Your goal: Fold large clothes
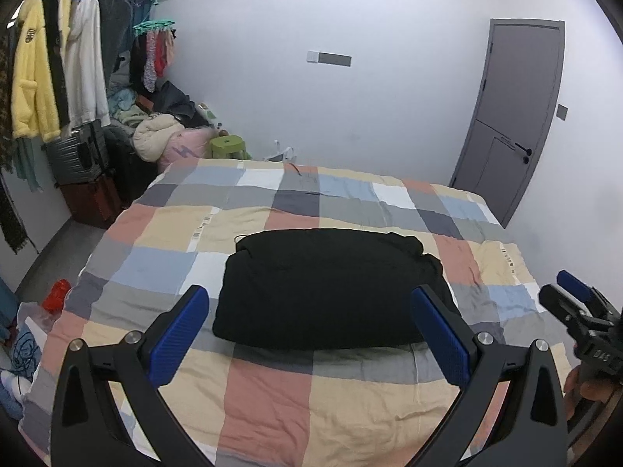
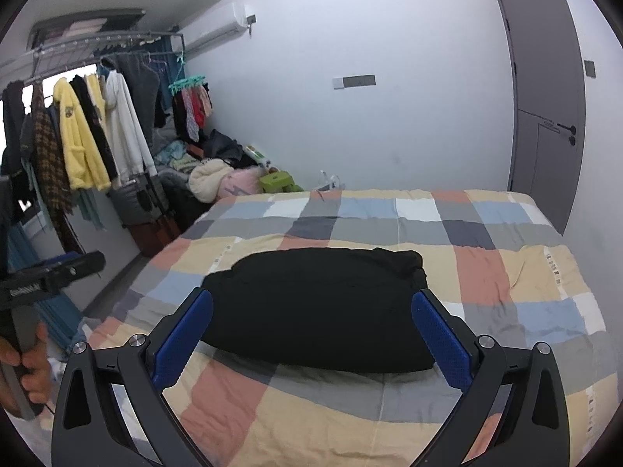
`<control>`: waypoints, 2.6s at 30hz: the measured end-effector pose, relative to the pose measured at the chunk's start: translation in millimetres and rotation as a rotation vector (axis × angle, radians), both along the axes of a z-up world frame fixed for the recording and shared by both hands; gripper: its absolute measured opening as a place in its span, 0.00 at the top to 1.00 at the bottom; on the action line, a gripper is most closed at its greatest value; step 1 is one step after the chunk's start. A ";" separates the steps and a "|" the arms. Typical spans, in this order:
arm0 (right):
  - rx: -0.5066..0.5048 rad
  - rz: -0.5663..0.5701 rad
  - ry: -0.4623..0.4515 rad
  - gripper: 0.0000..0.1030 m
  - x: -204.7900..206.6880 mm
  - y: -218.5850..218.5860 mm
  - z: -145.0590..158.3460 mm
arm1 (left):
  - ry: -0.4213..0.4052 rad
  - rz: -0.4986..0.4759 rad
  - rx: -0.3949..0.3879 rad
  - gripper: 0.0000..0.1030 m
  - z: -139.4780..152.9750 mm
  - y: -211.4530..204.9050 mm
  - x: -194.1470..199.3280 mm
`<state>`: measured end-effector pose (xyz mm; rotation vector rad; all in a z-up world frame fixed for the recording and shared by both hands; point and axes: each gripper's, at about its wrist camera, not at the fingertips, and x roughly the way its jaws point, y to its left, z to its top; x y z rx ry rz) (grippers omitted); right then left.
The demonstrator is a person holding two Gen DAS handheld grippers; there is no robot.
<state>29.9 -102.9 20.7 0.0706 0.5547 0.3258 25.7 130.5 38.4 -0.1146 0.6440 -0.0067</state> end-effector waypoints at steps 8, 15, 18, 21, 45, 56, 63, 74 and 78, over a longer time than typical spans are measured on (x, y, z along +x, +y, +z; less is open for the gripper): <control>0.011 0.011 -0.033 0.00 27.5 3.0 11.3 | -0.013 -0.004 0.042 0.00 2.2 -0.6 22.3; 0.020 0.051 -0.049 0.00 36.0 10.6 15.8 | 0.012 0.020 0.069 0.00 -16.4 2.7 29.1; 0.013 0.061 -0.077 0.00 31.1 13.5 16.3 | 0.012 0.042 0.022 0.00 -20.8 11.7 31.0; 0.038 0.082 -0.084 0.00 30.4 12.1 15.4 | 0.021 0.049 -0.017 0.00 -22.6 17.2 34.8; 0.042 0.043 -0.044 0.00 10.5 8.7 -14.5 | 0.017 0.001 -0.005 0.00 -22.9 -21.6 23.3; 0.033 0.038 -0.032 0.00 0.4 7.0 -19.3 | 0.050 0.020 -0.022 0.00 -30.5 -19.6 13.0; 0.023 0.029 -0.041 0.00 -4.5 4.3 -19.1 | 0.048 0.019 -0.017 0.00 -31.2 -22.8 7.3; 0.020 0.024 -0.046 0.00 -10.8 0.2 -19.8 | 0.052 0.021 -0.019 0.00 -31.8 -24.5 4.0; 0.019 0.021 -0.040 0.00 -12.2 0.6 -21.0 | 0.053 0.013 -0.025 0.00 -31.5 -25.8 3.3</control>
